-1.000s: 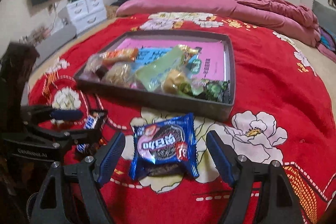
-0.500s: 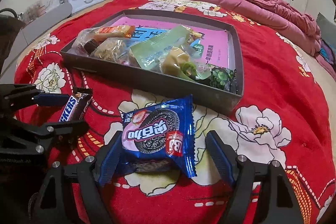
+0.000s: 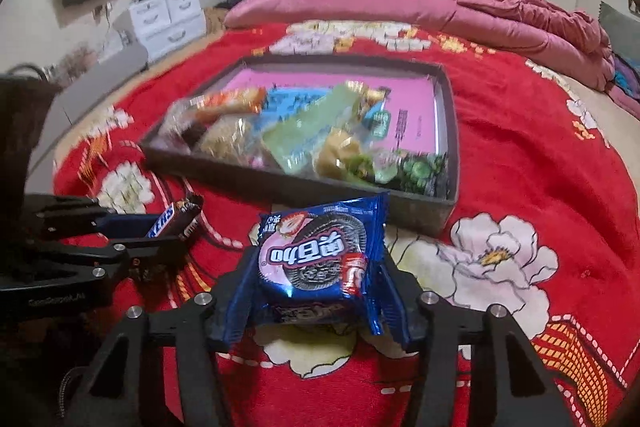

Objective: Organize snacks
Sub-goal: 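Grasp the Snickers bar with the left gripper while the right gripper grasps the blue cookie pack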

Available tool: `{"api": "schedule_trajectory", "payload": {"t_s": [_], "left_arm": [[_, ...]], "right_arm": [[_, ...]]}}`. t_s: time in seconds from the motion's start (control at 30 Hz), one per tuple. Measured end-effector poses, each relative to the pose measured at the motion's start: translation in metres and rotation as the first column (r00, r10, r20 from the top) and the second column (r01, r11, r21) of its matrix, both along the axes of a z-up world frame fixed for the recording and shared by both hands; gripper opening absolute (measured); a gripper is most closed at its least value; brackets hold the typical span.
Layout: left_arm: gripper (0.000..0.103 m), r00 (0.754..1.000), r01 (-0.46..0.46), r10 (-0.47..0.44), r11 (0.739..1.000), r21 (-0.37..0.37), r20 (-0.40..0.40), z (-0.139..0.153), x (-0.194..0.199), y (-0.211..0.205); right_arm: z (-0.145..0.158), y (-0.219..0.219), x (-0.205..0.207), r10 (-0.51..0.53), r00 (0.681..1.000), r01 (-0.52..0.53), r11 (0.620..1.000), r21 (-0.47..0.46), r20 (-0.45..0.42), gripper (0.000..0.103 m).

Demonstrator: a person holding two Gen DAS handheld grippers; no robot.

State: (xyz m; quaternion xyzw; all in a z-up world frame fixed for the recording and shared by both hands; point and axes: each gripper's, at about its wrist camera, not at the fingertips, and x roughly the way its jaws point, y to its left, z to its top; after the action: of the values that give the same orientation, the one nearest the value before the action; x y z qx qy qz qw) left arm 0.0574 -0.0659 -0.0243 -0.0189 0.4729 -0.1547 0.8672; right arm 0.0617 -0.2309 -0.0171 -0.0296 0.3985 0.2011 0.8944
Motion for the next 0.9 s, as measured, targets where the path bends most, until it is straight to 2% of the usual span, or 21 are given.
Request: {"api": "schedule_trajectory", "payload": {"t_s": [0.33, 0.43, 0.57, 0.9], "left_arm": [[0.029, 0.990, -0.019, 0.032, 0.995, -0.094, 0.137, 0.036, -0.001, 0.013], [0.030, 0.988, -0.040, 0.056, 0.993, -0.111, 0.144, 0.039, 0.006, 0.018], [0.030, 0.984, -0.060, 0.074, 0.994, -0.092, 0.162, 0.040, 0.016, 0.021], [0.029, 0.983, -0.084, 0.098, 0.992, -0.094, 0.153, 0.035, 0.029, 0.027]], "right_arm": [[0.021, -0.007, 0.001, -0.019, 0.998, 0.013, 0.995, 0.102, 0.055, 0.055], [0.027, -0.010, 0.006, -0.045, 0.997, 0.036, 0.990, 0.135, 0.062, 0.055], [0.032, -0.009, 0.014, -0.078, 0.994, 0.066, 0.985, 0.160, 0.071, 0.055], [0.035, 0.001, 0.027, -0.102, 0.992, 0.088, 0.979, 0.182, 0.070, 0.055]]}}
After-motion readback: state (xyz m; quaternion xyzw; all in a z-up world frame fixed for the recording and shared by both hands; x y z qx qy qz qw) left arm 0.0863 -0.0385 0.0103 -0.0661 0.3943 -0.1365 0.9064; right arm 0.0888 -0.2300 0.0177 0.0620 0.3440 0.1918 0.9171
